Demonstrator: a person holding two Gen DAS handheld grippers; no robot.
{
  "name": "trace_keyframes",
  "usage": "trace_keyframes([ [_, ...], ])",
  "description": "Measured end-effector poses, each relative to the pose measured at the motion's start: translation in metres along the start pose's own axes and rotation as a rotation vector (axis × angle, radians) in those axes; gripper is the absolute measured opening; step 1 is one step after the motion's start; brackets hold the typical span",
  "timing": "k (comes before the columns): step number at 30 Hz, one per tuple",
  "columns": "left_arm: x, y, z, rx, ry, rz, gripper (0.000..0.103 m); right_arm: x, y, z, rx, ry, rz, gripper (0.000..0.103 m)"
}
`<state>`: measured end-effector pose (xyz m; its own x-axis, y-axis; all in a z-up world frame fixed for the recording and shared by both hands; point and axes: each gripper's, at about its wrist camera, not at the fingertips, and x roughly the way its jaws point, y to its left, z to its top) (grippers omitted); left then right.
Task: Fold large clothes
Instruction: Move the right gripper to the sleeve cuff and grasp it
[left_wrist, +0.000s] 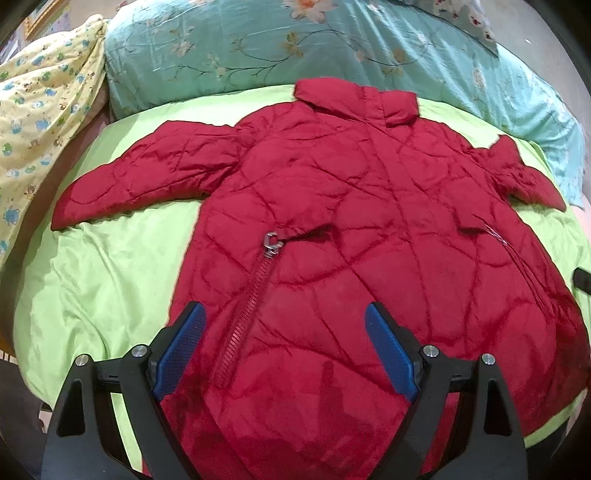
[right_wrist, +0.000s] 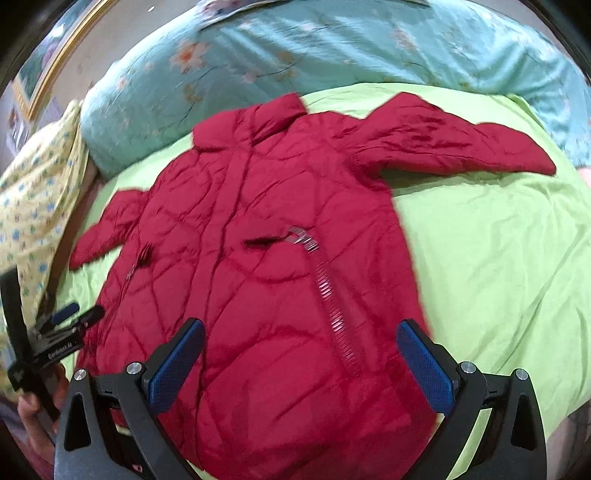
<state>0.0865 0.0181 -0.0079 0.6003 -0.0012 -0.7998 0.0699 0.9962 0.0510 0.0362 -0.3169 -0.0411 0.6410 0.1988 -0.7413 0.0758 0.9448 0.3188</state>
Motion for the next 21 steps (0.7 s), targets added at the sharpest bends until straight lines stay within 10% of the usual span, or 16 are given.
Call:
trace_keyframes([
  [21,0.025,0.025,0.036,-0.080,0.004,0.025,0.089,0.012,-0.214,0.087,0.472,-0.161,-0.033,0.092],
])
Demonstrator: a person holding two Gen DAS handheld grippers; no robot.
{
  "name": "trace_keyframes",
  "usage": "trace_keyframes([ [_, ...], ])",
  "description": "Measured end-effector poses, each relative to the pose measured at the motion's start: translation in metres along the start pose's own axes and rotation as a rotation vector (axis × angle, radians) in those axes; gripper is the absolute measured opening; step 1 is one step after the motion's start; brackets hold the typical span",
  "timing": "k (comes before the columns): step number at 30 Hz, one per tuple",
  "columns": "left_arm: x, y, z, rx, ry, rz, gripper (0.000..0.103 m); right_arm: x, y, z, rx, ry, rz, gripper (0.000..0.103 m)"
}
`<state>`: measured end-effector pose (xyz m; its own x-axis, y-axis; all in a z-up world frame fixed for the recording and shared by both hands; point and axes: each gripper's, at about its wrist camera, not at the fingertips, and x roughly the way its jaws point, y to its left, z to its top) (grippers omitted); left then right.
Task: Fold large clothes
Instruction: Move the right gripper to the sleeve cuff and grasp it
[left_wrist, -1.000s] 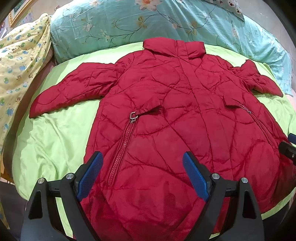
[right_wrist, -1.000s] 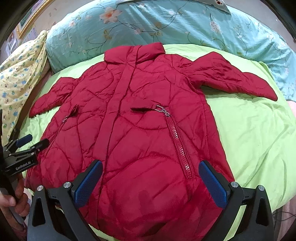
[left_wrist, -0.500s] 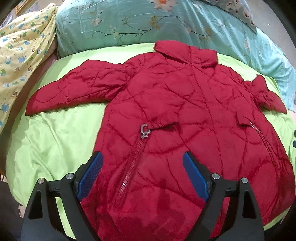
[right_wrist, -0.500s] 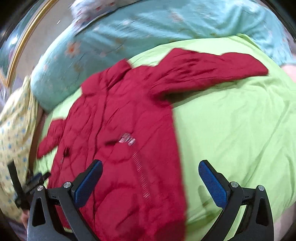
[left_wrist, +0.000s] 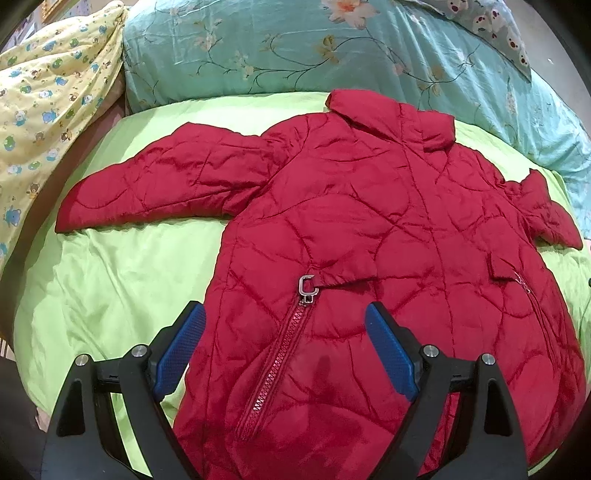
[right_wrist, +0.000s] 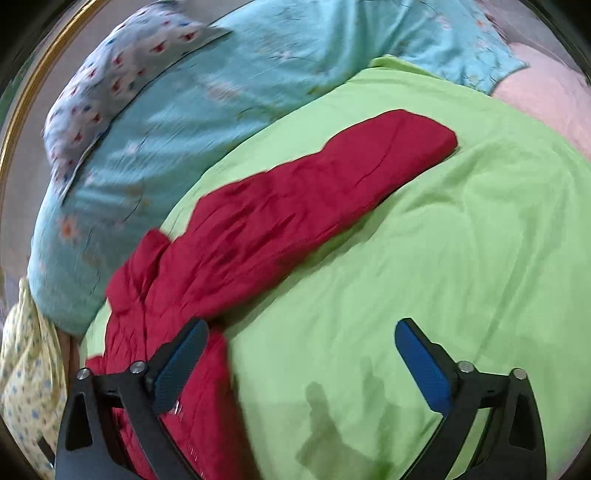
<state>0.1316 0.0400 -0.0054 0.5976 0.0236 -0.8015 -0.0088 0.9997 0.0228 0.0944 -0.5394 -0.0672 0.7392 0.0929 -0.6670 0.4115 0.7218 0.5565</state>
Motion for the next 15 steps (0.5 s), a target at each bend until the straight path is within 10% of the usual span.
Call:
trace_keyframes([
  [15,0.025,-0.016,0.008,0.025,0.053,0.000,0.089,0.100,-0.044,0.066,0.182,0.003,0.095,0.057],
])
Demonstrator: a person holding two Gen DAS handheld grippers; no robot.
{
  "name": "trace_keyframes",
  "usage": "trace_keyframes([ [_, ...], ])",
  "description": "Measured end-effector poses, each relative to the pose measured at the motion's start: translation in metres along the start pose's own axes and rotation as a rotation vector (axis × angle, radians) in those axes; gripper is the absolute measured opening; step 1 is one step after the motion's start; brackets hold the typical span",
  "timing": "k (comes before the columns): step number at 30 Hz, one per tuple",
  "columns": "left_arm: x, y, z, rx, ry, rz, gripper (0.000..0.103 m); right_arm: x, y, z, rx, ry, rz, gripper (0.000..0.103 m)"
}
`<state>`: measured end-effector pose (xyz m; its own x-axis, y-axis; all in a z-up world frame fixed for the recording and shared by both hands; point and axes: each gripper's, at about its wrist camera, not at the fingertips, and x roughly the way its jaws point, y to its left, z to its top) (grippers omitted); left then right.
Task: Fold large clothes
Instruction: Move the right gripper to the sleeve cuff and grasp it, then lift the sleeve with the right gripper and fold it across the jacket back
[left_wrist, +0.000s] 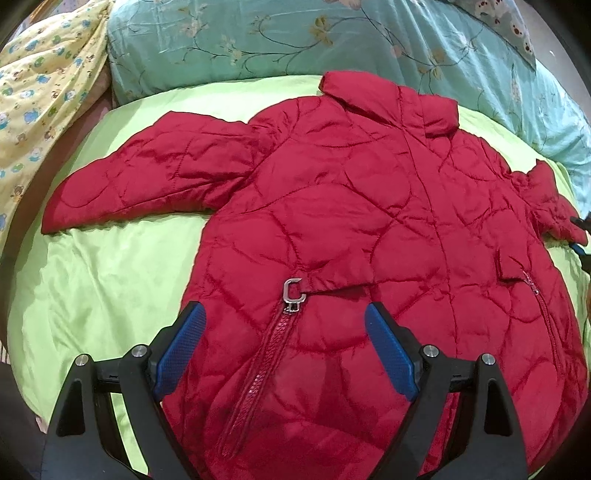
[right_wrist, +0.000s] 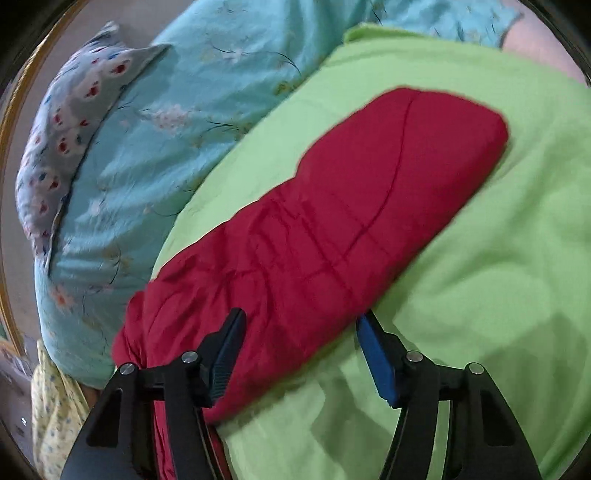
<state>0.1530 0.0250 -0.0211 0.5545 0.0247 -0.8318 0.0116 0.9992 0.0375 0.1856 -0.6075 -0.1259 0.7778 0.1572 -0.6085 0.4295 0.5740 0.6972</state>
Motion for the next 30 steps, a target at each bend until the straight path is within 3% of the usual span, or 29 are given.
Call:
trace_keyframes([
  [6,0.012,-0.008,0.003,0.029,0.011,0.008,0.089,0.005,-0.018,0.034,0.045,-0.086,0.005,0.041],
  [8,0.016,-0.011,0.004,0.033,0.019,0.002,0.089,0.005,-0.017,0.040,0.043,-0.097,0.004,0.027],
  [11,0.020,-0.016,0.003,0.037,0.024,-0.012,0.089,-0.001,-0.002,0.039,-0.013,-0.124,0.014,0.016],
  [19,0.018,-0.015,0.003,0.026,0.012,-0.040,0.089,-0.022,0.069,0.003,-0.268,-0.112,0.084,0.010],
  [30,0.005,0.010,-0.002,-0.046,-0.003,-0.083,0.089,-0.048,0.204,-0.088,-0.617,-0.036,0.220,0.010],
])
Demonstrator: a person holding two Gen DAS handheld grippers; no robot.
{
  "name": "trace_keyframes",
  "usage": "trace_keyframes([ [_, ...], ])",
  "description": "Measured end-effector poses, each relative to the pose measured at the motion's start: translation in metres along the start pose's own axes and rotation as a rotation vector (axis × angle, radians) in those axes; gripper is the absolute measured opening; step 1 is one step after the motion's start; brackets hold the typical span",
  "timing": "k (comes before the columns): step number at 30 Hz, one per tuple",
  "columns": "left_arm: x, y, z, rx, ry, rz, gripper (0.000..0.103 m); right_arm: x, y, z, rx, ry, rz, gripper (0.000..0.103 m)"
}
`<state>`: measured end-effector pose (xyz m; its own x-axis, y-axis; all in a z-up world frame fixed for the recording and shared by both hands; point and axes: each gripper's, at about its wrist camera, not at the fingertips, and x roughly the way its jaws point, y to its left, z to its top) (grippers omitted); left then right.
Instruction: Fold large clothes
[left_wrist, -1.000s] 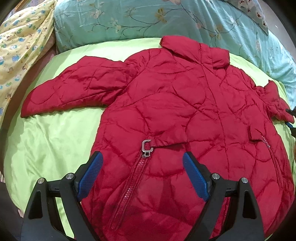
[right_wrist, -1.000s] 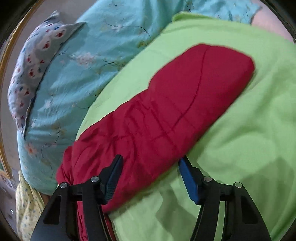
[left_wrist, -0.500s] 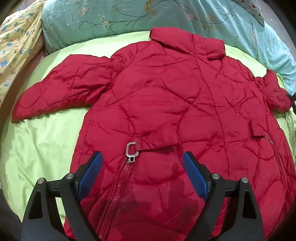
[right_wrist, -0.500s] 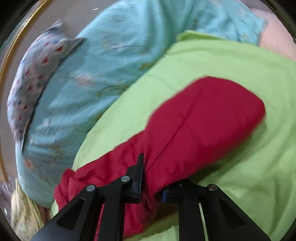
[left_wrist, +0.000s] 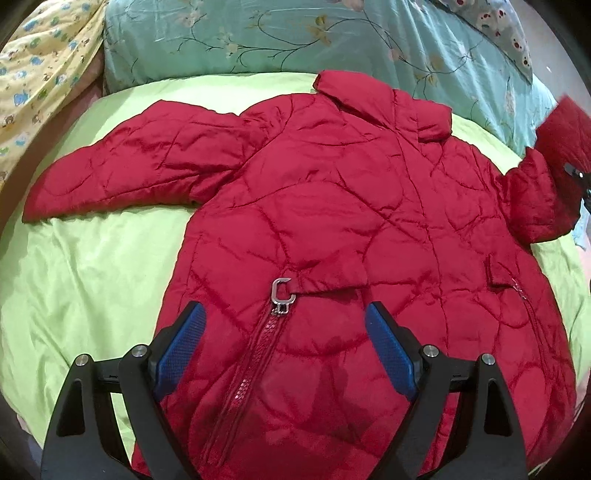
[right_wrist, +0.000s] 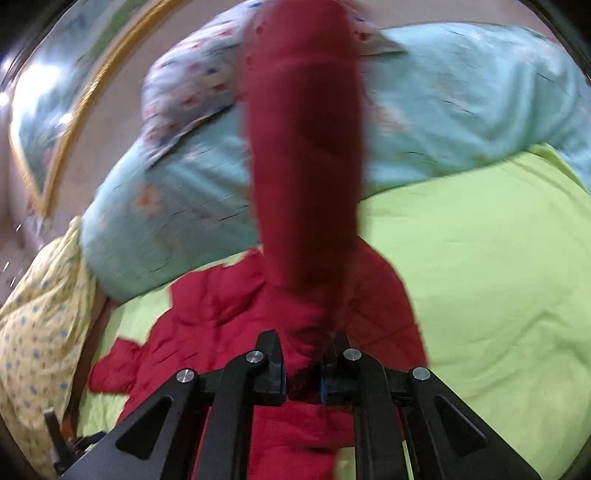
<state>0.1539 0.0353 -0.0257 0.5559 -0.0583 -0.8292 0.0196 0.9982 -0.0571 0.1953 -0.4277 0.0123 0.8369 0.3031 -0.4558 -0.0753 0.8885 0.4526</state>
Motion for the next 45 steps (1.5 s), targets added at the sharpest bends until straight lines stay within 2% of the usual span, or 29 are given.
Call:
trace_keyframes([
  [5,-0.007,0.008,-0.002,-0.003,-0.013,-0.006,0.089,0.017,0.069,-0.010,-0.092,0.061,0.091,0.010],
  [9,-0.011,0.019,-0.002,-0.031,-0.013,-0.048,0.089,0.035,0.113,-0.027,-0.138,0.117,0.145,0.010],
  [20,-0.016,0.054,0.003,-0.084,-0.044,-0.091,0.089,0.128,0.206,-0.097,-0.230,0.309,0.166,0.011],
  [24,-0.011,0.068,0.009,-0.110,-0.041,-0.113,0.089,0.154,0.221,-0.122,-0.281,0.341,0.109,0.011],
  [26,-0.006,0.074,0.013,-0.130,-0.034,-0.137,0.089,0.164,0.222,-0.130,-0.290,0.357,0.086,0.016],
  [28,0.001,0.081,0.021,-0.159,-0.022,-0.181,0.089,0.170,0.224,-0.137,-0.306,0.368,0.070,0.018],
  [33,0.012,0.087,0.050,-0.234,-0.001,-0.304,0.089,0.174,0.233,-0.151,-0.393,0.380,0.058,0.031],
  [34,0.013,0.086,0.060,-0.244,-0.007,-0.332,0.089,0.175,0.234,-0.153,-0.402,0.381,0.060,0.034],
  [37,0.020,0.076,0.086,-0.236,-0.014,-0.369,0.089,0.174,0.233,-0.152,-0.401,0.378,0.064,0.035],
  [40,0.037,0.063,0.107,-0.226,0.027,-0.438,0.089,0.176,0.231,-0.151,-0.387,0.376,0.075,0.035],
  [43,0.057,0.058,0.119,-0.239,0.066,-0.476,0.089,0.175,0.230,-0.153,-0.386,0.373,0.083,0.038],
  [44,0.066,0.056,0.122,-0.243,0.079,-0.476,0.085,0.175,0.230,-0.154,-0.385,0.372,0.087,0.042],
  [45,0.072,0.054,0.123,-0.240,0.090,-0.471,0.068,0.174,0.229,-0.154,-0.383,0.369,0.095,0.044],
])
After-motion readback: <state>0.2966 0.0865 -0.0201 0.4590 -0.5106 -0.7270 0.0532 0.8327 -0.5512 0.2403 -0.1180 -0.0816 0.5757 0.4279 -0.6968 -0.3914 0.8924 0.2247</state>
